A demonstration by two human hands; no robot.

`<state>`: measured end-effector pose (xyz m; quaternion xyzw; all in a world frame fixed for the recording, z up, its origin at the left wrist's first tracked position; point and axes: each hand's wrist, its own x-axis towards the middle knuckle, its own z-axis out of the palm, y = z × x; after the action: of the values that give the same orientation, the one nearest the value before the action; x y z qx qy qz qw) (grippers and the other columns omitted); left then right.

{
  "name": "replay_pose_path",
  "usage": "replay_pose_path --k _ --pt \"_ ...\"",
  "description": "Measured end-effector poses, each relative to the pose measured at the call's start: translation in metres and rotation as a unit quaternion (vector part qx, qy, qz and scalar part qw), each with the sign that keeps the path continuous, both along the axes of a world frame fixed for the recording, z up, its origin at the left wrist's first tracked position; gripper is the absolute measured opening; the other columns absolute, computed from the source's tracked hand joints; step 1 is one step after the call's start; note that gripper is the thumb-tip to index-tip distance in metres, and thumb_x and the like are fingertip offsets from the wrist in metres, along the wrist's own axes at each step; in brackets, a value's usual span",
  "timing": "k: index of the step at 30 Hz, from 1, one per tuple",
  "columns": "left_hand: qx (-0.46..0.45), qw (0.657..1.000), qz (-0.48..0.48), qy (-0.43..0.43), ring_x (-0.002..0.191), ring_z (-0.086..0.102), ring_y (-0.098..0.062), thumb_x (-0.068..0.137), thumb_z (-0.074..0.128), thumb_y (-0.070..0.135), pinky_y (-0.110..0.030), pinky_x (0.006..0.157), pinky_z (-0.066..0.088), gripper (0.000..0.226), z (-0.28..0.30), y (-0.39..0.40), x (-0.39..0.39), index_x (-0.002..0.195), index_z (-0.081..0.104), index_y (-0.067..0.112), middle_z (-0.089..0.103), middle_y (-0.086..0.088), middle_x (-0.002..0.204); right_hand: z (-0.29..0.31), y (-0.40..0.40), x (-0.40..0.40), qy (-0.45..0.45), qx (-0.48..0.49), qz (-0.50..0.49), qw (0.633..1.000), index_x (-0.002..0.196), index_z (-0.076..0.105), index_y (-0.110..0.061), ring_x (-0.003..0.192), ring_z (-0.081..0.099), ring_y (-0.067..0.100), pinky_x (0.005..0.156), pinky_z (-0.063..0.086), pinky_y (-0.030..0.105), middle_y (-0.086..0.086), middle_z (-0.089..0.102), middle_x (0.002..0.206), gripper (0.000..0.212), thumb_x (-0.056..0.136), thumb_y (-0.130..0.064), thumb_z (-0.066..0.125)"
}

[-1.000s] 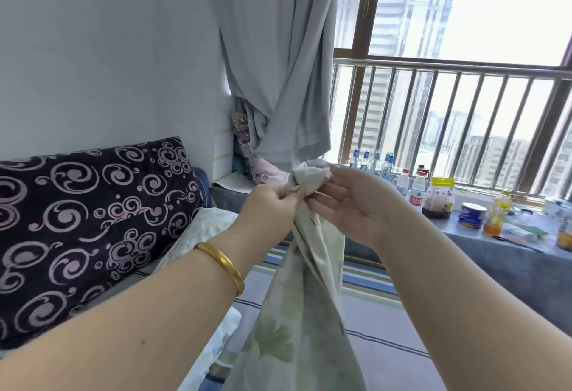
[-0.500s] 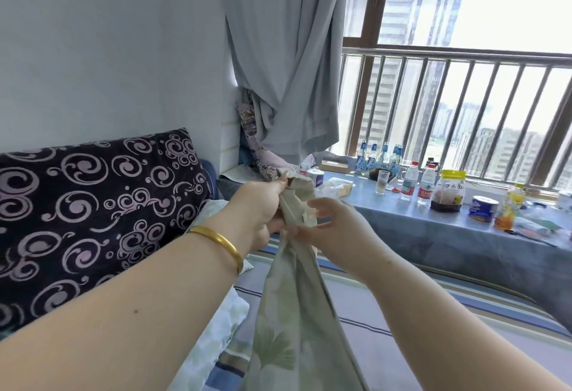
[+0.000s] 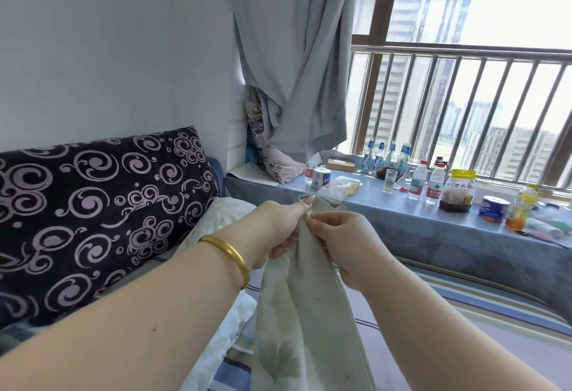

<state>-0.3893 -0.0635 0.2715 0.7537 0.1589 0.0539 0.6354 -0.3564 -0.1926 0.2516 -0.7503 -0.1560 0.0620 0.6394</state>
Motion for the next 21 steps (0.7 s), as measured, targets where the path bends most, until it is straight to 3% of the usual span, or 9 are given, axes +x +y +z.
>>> replay_pose_path --k 3,6,8,10,12,14,16,18,21 --pt "0.049 0.999 -0.012 -0.002 0.039 0.047 -0.011 0.092 0.054 0.059 -0.015 0.04 0.035 0.05 -0.005 0.001 0.004 0.083 0.066 0.012 0.056 -0.004 0.062 0.001 0.0 -0.009 -0.022 -0.016 0.064 0.998 0.088 0.079 -0.018 0.085 0.073 0.028 0.09 0.055 0.052 0.009 0.079 0.091 0.02 0.087 -0.004 0.066" --pt "0.046 0.999 -0.008 -0.008 0.04 0.06 -0.012 0.098 0.05 0.048 -0.019 0.045 0.046 0.04 -0.008 0.004 0.005 0.106 0.063 0.011 0.067 -0.007 0.073 0.001 -0.001 -0.016 -0.069 -0.046 0.11 0.991 0.092 0.076 -0.037 0.098 0.073 0.017 0.094 0.055 0.042 -0.006 0.078 0.099 0.044 0.086 0.003 0.06" --pt "0.035 0.999 0.001 -0.024 0.041 0.063 -0.01 0.101 0.048 0.041 -0.022 0.046 0.05 0.032 -0.01 0.006 0.005 0.098 0.062 0.012 0.067 -0.007 0.076 0.002 -0.001 -0.021 -0.084 -0.051 0.132 0.986 0.083 0.07 -0.055 0.096 0.069 -0.001 0.091 0.053 0.025 -0.019 0.075 0.095 0.052 0.089 -0.004 0.061" --pt "0.019 0.999 0.005 -0.048 0.042 0.062 -0.009 0.103 0.047 0.033 -0.022 0.046 0.052 0.029 -0.012 0.008 0.004 0.087 0.06 0.013 0.064 -0.007 0.073 0.002 -0.002 -0.02 -0.076 -0.03 0.15 0.985 0.078 0.069 -0.058 0.087 0.066 -0.009 0.087 0.051 0.016 -0.022 0.074 0.087 0.055 0.09 -0.006 0.062" --pt "0.021 0.997 -0.006 -0.068 0.054 0.063 -0.013 0.104 0.047 0.033 -0.028 0.057 0.058 0.032 -0.015 0.009 0.004 0.086 0.061 0.01 0.063 -0.006 0.077 0.003 -0.004 -0.019 -0.057 0.006 0.159 0.986 0.083 0.074 -0.05 0.092 0.071 0.002 0.091 0.055 0.025 -0.017 0.077 0.092 0.04 0.089 -0.01 0.068" --pt "0.015 0.995 -0.023 -0.095 0.064 0.058 -0.016 0.103 0.048 0.038 -0.033 0.072 0.056 0.035 -0.017 0.009 0.002 0.083 0.06 0.013 0.061 -0.004 0.075 0.004 -0.006 -0.018 -0.026 0.043 0.144 0.988 0.098 0.076 -0.032 0.096 0.074 0.017 0.094 0.057 0.042 -0.005 0.078 0.098 0.02 0.087 -0.016 0.074" --pt "-0.031 0.991 -0.037 -0.129 0.061 0.056 -0.013 0.101 0.051 0.039 -0.027 0.066 0.054 0.035 -0.014 0.01 -0.001 0.075 0.058 0.016 0.059 0.001 0.066 0.005 -0.009 -0.017 0.005 0.065 0.135 0.989 0.107 0.074 -0.019 0.096 0.074 0.028 0.092 0.056 0.052 0.007 0.078 0.102 0.022 0.086 -0.023 0.076" --pt "-0.055 0.985 -0.066 -0.148 0.056 0.059 -0.007 0.101 0.052 0.036 -0.018 0.059 0.054 0.033 -0.011 0.009 -0.005 0.077 0.059 0.015 0.062 0.005 0.062 0.005 -0.012 -0.016 0.042 0.089 0.144 0.985 0.106 0.076 -0.014 0.088 0.074 0.027 0.084 0.06 0.045 0.014 0.077 0.102 0.026 0.088 -0.033 0.073" --pt "-0.062 0.981 -0.099 -0.157 0.059 0.061 -0.003 0.103 0.05 0.032 -0.014 0.059 0.053 0.029 -0.01 0.008 -0.008 0.082 0.06 0.014 0.064 0.002 0.071 0.003 -0.015 -0.016 0.049 0.104 0.132 0.984 0.097 0.079 -0.013 0.075 0.072 0.021 0.07 0.061 0.035 0.016 0.077 0.097 0.023 0.089 -0.033 0.071"
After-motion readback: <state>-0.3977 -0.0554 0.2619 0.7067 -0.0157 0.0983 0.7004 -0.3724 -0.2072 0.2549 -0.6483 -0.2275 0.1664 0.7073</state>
